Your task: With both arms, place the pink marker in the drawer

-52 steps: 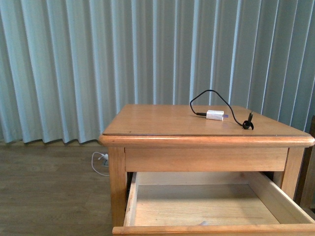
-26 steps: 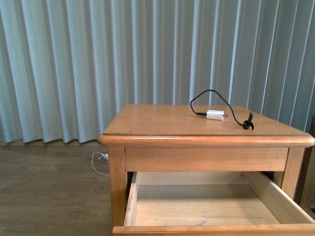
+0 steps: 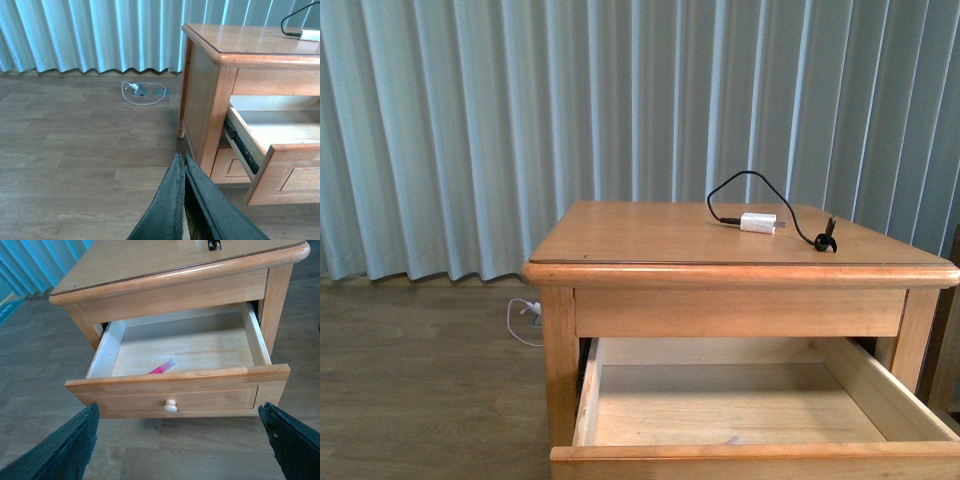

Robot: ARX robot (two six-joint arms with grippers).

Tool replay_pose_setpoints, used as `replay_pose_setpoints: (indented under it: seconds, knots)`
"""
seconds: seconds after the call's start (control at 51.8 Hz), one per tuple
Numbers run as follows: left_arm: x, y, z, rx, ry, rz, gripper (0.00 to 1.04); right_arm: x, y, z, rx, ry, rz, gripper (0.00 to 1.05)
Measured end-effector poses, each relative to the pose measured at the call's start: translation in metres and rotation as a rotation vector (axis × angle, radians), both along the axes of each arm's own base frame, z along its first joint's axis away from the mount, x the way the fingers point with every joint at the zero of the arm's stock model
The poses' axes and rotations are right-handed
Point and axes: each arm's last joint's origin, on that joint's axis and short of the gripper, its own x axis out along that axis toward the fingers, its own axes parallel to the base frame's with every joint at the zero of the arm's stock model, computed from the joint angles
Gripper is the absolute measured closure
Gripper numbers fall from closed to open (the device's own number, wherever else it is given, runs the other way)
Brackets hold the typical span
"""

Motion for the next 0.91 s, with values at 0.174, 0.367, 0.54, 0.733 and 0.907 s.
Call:
replay_pose_setpoints:
  seconds: [0.174, 0.367, 0.54, 0.733, 0.907]
  knots:
    - [0.000, 0.000, 0.000, -0.001, -0.001, 0.000, 1.00, 0.000, 0.000, 0.000, 0.000, 0.000, 0.000, 0.08]
    - [0.000, 0.000, 0.000, 0.000, -0.001, 0.000, 0.63, 0.000, 0.000, 0.000, 0.000, 0.000, 0.000, 0.08]
    - [0.000, 0.000, 0.000, 0.000, -0.001, 0.000, 0.32, 0.000, 0.000, 0.000, 0.000, 0.000, -0.001, 0.08]
    - [0.000, 0.000, 0.000, 0.000, -0.001, 0.000, 0.05, 0.001, 0.001, -0.003, -0.141, -0.010, -0.164, 0.08]
    - [0.000, 0.000, 0.000, 0.000, -0.001, 0.000, 0.06, 0.003, 0.005, -0.024, -0.289, 0.198, -0.160, 0.08]
